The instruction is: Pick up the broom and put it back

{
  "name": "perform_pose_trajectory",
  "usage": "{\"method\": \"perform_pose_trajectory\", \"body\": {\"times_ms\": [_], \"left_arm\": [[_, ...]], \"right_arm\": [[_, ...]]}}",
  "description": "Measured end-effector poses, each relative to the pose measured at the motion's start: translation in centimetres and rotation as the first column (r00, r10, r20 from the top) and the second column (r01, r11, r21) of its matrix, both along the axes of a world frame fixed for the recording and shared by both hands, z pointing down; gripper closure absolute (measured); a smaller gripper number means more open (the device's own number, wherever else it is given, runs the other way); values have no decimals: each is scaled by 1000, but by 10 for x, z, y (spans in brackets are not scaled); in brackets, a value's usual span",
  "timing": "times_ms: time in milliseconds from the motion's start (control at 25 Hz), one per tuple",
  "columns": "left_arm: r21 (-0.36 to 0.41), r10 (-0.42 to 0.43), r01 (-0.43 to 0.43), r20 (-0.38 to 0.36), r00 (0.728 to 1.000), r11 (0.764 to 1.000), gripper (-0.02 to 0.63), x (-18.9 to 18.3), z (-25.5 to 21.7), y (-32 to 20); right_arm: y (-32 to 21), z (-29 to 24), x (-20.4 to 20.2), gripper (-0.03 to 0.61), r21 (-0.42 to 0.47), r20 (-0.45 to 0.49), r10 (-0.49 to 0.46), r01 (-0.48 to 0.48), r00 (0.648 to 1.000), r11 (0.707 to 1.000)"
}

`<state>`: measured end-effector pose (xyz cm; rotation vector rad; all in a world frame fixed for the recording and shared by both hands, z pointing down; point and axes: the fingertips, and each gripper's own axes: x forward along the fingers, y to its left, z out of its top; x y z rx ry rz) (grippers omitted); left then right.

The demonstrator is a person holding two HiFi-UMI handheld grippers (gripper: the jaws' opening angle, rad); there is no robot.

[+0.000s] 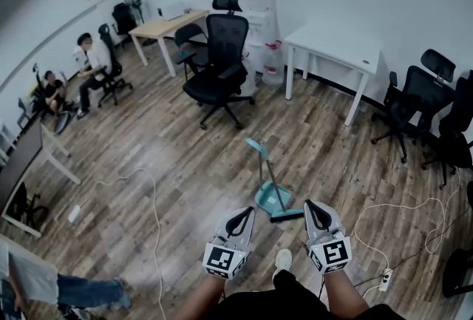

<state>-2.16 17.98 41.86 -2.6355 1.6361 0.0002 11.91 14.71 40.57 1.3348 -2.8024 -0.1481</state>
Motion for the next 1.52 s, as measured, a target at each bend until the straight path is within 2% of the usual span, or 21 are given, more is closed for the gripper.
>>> {"method": "perform_pose_trajectory", "body": {"times_ms": [520,960,1240,1520], "left_arm": [[-13,-65,65,5,998,998,595,7,-4,-100],[-63,-122,123,18,992,990,595,6,5,-146],[-59,-177,178,20,984,982,595,-12,-3,-161],[-77,-177,179,25,984,981,595,-45,0,-187]], "right_arm": [[-111,7,-2,575,-40,-13,-99,98,995,994],[-166,17,-8,575,-77,5,-179,179,984,981],[-185,13,-23,575,-86,18,-223,224,975,971],[-215,16,-64,575,-98,10,-248,247,969,964]]}}
